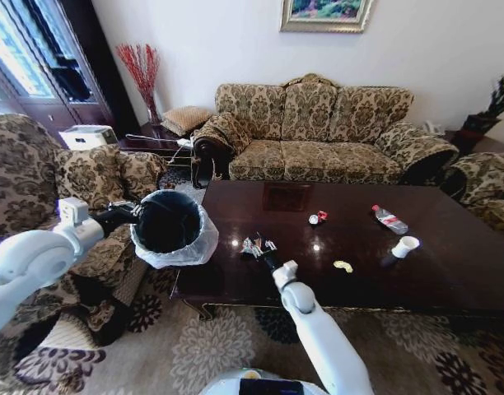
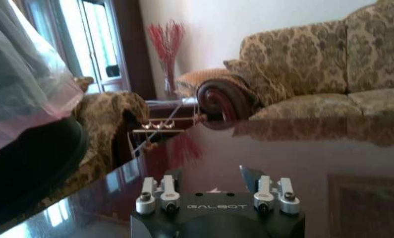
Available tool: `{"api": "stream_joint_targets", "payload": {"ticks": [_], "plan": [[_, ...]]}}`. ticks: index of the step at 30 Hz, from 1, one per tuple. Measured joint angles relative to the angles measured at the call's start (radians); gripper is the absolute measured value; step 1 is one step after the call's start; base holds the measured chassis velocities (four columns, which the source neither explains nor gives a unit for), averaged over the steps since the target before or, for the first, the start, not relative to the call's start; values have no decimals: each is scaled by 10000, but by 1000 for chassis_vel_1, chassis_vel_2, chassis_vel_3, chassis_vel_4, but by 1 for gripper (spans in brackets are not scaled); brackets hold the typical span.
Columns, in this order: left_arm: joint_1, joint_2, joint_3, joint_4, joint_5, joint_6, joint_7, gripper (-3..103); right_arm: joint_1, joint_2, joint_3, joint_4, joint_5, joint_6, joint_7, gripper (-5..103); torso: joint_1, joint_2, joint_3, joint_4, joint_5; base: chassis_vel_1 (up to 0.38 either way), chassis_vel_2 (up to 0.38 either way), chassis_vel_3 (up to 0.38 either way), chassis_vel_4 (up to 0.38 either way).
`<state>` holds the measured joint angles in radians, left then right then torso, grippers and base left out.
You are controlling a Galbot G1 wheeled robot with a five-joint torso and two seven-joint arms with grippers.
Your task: Move to the front of the table and place the trash on the table into the trash bin.
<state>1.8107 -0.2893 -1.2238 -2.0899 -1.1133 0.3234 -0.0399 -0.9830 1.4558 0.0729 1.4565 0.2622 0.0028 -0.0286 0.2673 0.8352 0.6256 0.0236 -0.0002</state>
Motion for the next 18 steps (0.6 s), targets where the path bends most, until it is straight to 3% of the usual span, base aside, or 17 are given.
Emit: {"api": "stream_joint_targets", "payload": {"ticks": [2,4,6,12,18], "plan": [[-11,44,35,121,11,-66,65,4,95,309,-193,-354,-203,-217,471,70,-1,0,-1,2,2,0,0,0,0],[-14,53,47,159,12,-91,90,4,126,405,-217,-489,-280,-253,604,70,-1,0,-1,2,3,0,0,0,0],[-25,59,85,237,20,-152,125,4,226,662,-249,-916,-441,-279,901,81,-1,0,-1,1,3,0,0,0,0],[-26,14,122,316,81,-190,168,4,300,832,-215,-1252,-666,-301,1191,99,-1,0,-1,-1,2,0,0,0,0],[-36,-26,149,380,163,-266,206,4,179,640,-186,-1233,-688,-292,1154,100,-1,0,-1,-1,2,0,0,0,0]]}}
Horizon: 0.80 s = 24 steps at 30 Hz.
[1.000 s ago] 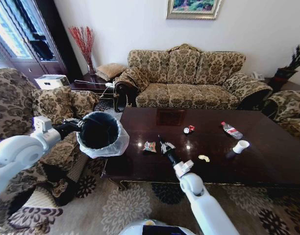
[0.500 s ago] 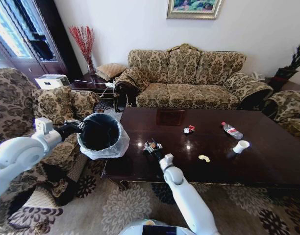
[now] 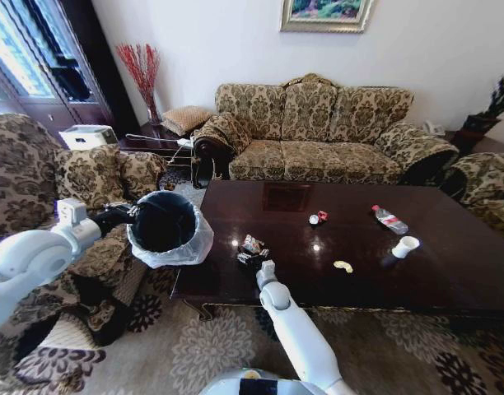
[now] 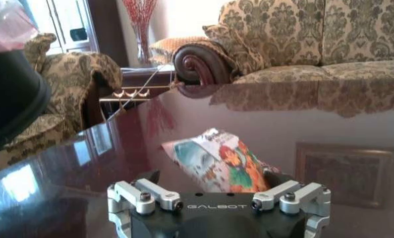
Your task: Move to the front of the table and place the trash on the table into the trash bin.
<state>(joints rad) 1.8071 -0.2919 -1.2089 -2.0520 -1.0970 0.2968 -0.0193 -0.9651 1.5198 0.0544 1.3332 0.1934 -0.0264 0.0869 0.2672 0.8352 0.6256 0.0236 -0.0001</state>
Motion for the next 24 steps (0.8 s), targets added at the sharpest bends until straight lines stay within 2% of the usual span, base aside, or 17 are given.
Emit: {"api": "stream_joint_targets", "payload": {"ticks": [1,3,6,7,13,15,16,19,21,23,24], "plan": [[-24,-12,27,-1,5,-7,3,4,-12,-23,-3,-12,0,50,-36,101,0,0,0,-2,0,0,0,0,0],[-60,-68,71,-25,51,-39,1,4,-26,-36,1,-71,-4,204,-157,94,0,0,0,-2,0,0,0,0,0],[-55,-117,74,-55,83,-40,1,4,-27,-41,4,-85,-7,258,-216,90,0,0,0,1,1,0,0,0,0],[-28,-166,65,-91,105,-41,0,4,-29,-58,4,-85,-21,295,-254,83,0,0,0,2,0,0,0,0,0],[13,-276,6,-167,160,-43,1,4,-39,-92,11,-48,-46,335,-307,71,0,0,0,1,2,0,0,0,0],[24,-321,-12,-222,205,-45,1,4,-67,-110,15,16,-62,343,-322,62,0,0,0,0,1,0,0,0,0],[24,-321,-12,-222,205,-45,1,4,-67,-110,15,16,-62,343,-322,62,0,0,0,0,1,0,0,0,0],[48,-355,-48,-278,232,-50,1,4,-132,-156,31,137,-93,372,-323,51,0,0,0,2,1,0,0,0,0],[53,-358,-59,-289,233,-50,1,4,-150,-176,33,160,-96,387,-324,51,0,0,0,2,1,0,0,0,0],[61,-354,-80,-333,229,-50,0,4,-209,-228,57,208,-100,471,-347,38,0,0,0,1,1,0,0,0,0],[61,-354,-80,-333,229,-50,0,4,-209,-228,57,208,-100,471,-347,38,0,0,0,1,1,0,0,0,0]]}}
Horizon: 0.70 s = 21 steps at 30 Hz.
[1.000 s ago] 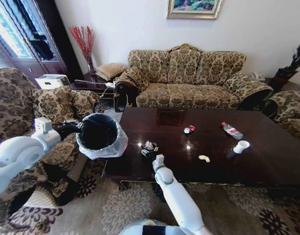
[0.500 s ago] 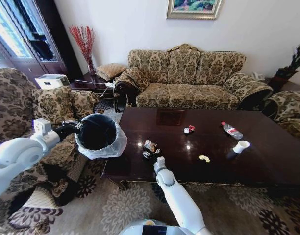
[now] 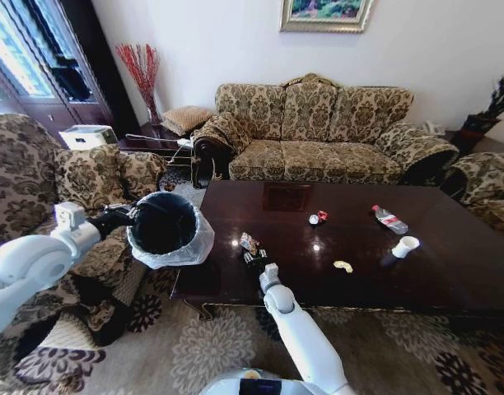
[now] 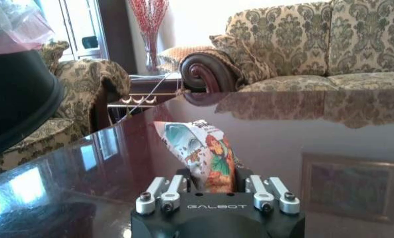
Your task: Move to the front of the table and place the trash on the table into the trash bin.
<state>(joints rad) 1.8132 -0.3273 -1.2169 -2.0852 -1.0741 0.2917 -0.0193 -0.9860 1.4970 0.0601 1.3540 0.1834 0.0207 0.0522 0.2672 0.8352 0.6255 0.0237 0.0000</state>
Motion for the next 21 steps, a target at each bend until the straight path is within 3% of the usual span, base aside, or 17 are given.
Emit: {"api": "stream_joint_targets", "payload": {"ticks": [3,12,15,21], "plan": [[2,40,-5,-38,-24,0,-6,4,-39,-27,40,20,-1,72,-28,35,0,0,0,-1,0,0,0,0,0],[23,106,-57,-89,-85,18,-23,4,-235,-141,202,417,-98,610,-204,9,0,0,0,0,0,0,0,0,0],[83,177,-147,-133,-293,98,-57,4,-478,-368,381,1223,-103,1399,-717,3,0,-1,0,3,0,0,0,0,0],[81,634,-292,-265,-1187,507,-242,4,-923,-1166,831,3707,340,1991,-2098,3,0,0,-1,-3,1,0,0,0,0]]}}
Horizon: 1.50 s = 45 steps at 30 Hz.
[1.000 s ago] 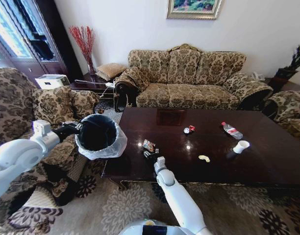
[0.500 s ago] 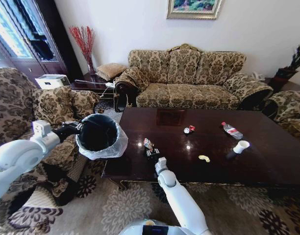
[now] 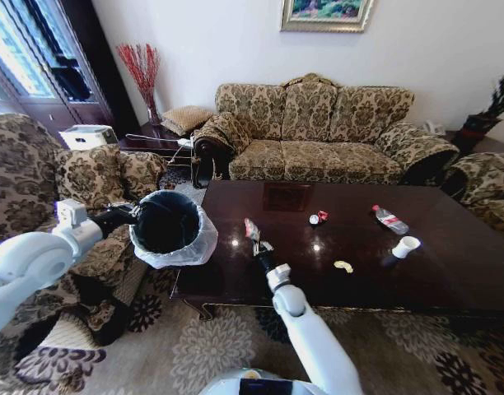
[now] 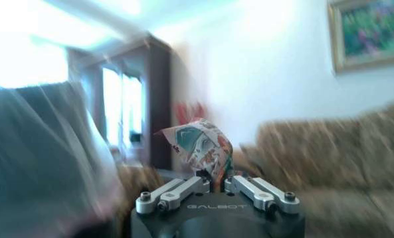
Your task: Move to the front of the table and place the trash on the table into the trash bin.
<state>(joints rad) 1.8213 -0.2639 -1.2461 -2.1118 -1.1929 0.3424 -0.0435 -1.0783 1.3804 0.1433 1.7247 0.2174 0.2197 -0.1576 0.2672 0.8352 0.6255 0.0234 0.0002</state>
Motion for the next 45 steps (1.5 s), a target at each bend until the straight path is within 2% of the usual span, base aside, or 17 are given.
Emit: {"api": "stream_joint_targets", "payload": {"ticks": [3,4,7,14,19,22,23,26,27,29,31,38,39,40,41,43,45], "plan": [[-40,419,-29,-296,-819,492,-112,4,-139,-669,160,1678,1044,74,-1077,3,1,0,0,0,-2,0,0,0,0],[-40,419,-29,-296,-819,492,-112,4,-139,-669,160,1678,1044,74,-1077,3,1,0,0,0,-2,0,0,0,0],[-86,893,1,-1046,-1879,1215,-329,4,-170,-1229,82,3153,1987,-68,-1966,3,0,0,0,2,1,0,0,0,0],[-251,1548,151,-2322,-2944,1691,-762,4,-269,-1430,-766,4223,2232,-407,-2434,3,0,0,0,4,0,0,0,0,0],[-394,1716,181,-2498,-3134,1714,-902,4,-581,-1492,-1121,4325,1937,-538,-2542,0,0,0,0,3,1,0,0,0,0],[-416,1687,193,-2466,-3121,1709,-942,4,-867,-1606,-1224,4379,1707,-538,-2563,15,0,0,0,2,-3,0,0,0,0],[-416,1687,193,-2466,-3121,1709,-942,4,-867,-1606,-1224,4379,1707,-538,-2563,15,0,0,0,2,-3,0,0,0,0],[-383,1580,232,-2485,-3036,1682,-951,4,-1033,-1695,-1260,4554,1678,-594,-2557,32,0,0,0,3,-2,0,0,0,0],[-383,1580,232,-2485,-3036,1682,-951,4,-1033,-1695,-1260,4554,1678,-594,-2557,32,0,0,0,3,-2,0,0,0,0],[-351,1512,265,-2516,-2976,1661,-953,4,-1096,-1749,-1249,4664,1695,-613,-2539,42,0,0,0,3,-2,0,0,0,0],[-332,1482,271,-2534,-2949,1654,-953,4,-1116,-1766,-1231,4704,1702,-618,-2533,42,0,0,0,3,-2,0,0,0,0],[-191,1231,278,-2667,-2798,1630,-967,4,-1221,-1847,-1044,5019,1842,-671,-2444,75,0,0,0,3,-2,0,0,0,0],[-191,1231,278,-2667,-2798,1630,-967,4,-1221,-1847,-1044,5019,1842,-671,-2444,75,0,0,0,3,-2,0,0,0,0],[-183,1208,278,-2670,-2795,1627,-988,4,-1274,-1851,-961,5100,1881,-671,-2384,75,0,0,0,4,-1,0,0,0,0],[-170,1157,278,-2649,-2773,1619,-1036,4,-1446,-1882,-772,5302,1928,-694,-2107,85,0,0,1,5,-1,0,0,0,0],[-168,1108,278,-2597,-2744,1612,-1079,4,-1624,-1909,-548,5489,1964,-740,-1774,85,0,0,1,3,-1,0,0,0,0],[-186,1017,279,-2469,-2659,1601,-1136,4,-1981,-1961,-18,5742,2016,-910,-1163,95,0,0,0,1,-1,0,0,0,0]]}}
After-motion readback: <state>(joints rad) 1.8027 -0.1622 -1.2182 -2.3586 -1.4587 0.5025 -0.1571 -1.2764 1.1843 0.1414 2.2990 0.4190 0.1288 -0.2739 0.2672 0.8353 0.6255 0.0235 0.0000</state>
